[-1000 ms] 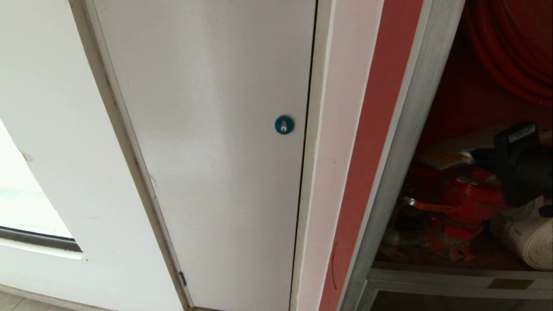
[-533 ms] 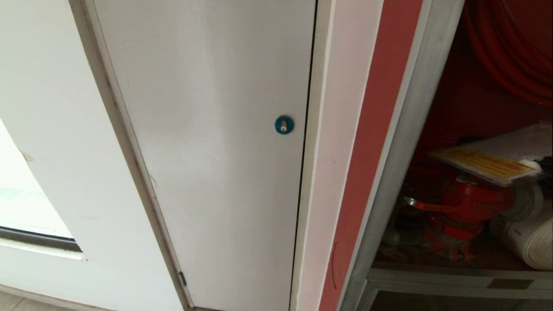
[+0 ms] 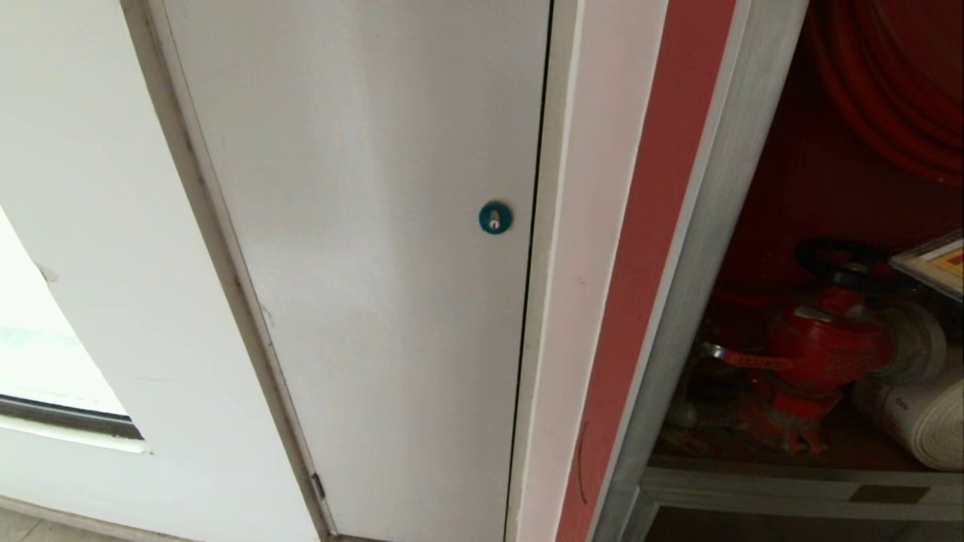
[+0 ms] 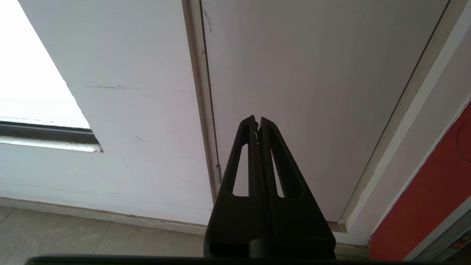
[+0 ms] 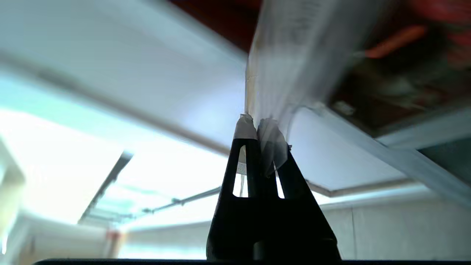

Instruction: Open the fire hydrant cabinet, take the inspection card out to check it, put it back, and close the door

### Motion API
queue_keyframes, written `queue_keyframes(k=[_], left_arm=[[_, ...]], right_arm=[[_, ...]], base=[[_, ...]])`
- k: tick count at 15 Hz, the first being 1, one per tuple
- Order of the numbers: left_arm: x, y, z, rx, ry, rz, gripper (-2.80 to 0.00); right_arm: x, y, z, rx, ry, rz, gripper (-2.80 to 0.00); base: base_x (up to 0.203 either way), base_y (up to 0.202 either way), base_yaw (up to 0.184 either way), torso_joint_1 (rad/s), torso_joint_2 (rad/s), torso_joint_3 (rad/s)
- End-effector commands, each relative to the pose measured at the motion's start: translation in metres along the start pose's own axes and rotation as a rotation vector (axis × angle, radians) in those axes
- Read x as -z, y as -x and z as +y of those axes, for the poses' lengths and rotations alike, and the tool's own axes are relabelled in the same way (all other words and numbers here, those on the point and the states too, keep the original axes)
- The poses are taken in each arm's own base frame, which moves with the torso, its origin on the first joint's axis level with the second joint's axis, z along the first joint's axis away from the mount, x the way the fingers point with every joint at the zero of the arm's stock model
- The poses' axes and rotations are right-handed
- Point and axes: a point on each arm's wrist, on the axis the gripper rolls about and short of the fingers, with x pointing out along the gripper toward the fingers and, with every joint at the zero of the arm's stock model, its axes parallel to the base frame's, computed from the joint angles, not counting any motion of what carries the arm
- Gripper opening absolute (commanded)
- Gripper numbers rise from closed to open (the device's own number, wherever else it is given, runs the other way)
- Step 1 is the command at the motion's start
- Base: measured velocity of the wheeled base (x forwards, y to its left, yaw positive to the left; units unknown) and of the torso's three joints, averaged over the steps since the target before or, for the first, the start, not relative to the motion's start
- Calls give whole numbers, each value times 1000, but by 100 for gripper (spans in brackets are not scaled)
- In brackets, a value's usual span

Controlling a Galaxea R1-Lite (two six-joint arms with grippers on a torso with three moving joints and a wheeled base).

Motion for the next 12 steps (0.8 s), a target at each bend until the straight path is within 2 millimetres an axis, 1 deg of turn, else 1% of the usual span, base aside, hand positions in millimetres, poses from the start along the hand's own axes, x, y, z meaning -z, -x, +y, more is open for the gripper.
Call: queue_keyframes(k=[1, 2, 4, 6, 9, 12], left_arm=[[0, 0, 0, -1, 0, 2, -280], [0, 0, 0, -1, 0, 2, -280], [0, 0, 0, -1, 0, 2, -280], [0, 0, 0, -1, 0, 1, -280], [0, 0, 0, -1, 0, 2, -280], [0, 0, 0, -1, 0, 2, -280]], right_arm=[[7, 30, -1, -107, 46, 2, -280], [10, 36, -2, -144, 83, 46, -280], [12, 39, -7, -201, 135, 124, -280], [14, 36, -14, -258, 222, 218, -280], [20, 20, -22, -342, 397, 350, -280], [23, -4, -23, -423, 559, 455, -280]], base=[[0, 0, 0, 0, 0, 0], [0, 0, 0, 0, 0, 0], [0, 0, 0, 0, 0, 0], [0, 0, 0, 0, 0, 0], [0, 0, 0, 0, 0, 0], [0, 0, 0, 0, 0, 0]])
